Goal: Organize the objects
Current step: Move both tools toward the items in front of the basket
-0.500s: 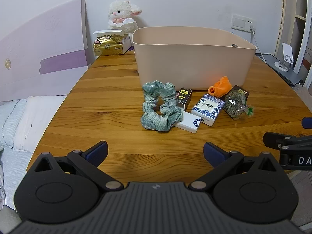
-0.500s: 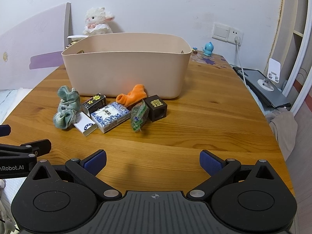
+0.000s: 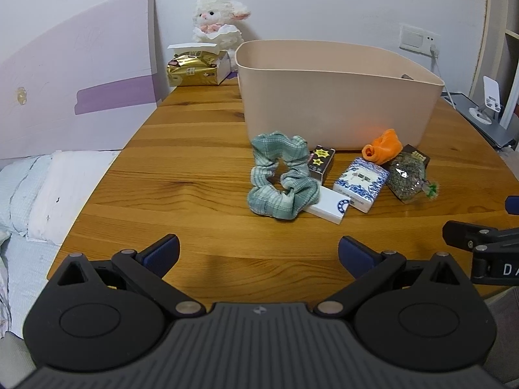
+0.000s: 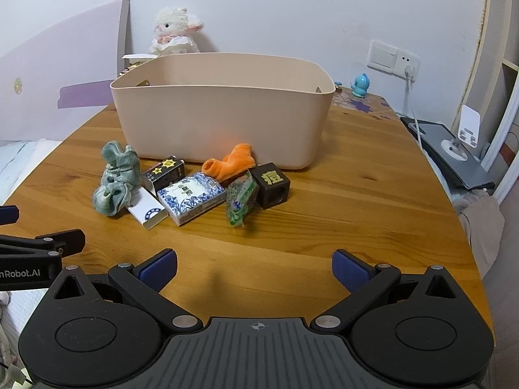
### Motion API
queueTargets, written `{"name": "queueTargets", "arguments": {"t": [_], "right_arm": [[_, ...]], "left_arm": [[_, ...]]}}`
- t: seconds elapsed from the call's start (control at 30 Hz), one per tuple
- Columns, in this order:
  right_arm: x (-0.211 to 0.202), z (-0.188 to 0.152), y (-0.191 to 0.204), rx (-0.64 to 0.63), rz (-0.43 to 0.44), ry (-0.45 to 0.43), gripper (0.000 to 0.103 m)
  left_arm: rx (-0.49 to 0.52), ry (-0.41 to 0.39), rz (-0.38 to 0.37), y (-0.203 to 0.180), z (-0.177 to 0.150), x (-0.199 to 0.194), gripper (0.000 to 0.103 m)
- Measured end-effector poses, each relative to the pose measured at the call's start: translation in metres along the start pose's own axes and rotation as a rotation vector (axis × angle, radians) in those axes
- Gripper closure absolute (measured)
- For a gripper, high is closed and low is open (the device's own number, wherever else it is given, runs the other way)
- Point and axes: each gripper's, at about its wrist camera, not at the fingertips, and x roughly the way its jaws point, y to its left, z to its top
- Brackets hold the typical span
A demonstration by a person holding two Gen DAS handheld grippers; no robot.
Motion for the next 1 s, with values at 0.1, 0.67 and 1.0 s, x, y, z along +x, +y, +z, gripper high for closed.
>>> {"name": "queueTargets", "arguments": {"t": [0.1,0.67,1.0], "right_arm": [[0.003,0.002,-0.001,-0.002,0.01,0.002,0.0],[0.023,0.013,-0.005,-0.019,0.058,0.027,0.0],[0.042,0.024,-0.007,-0.006,0.081,0.031,0.0]], "left_arm": [[-0.006,0.002,0.01,0.001,0.002,0.002,0.0],[-0.037,0.043,0.038,0.005,0.013,0.025,0.0],[-0.046,0.068,0.003,0.009,0.026,0.049,0.0]]}}
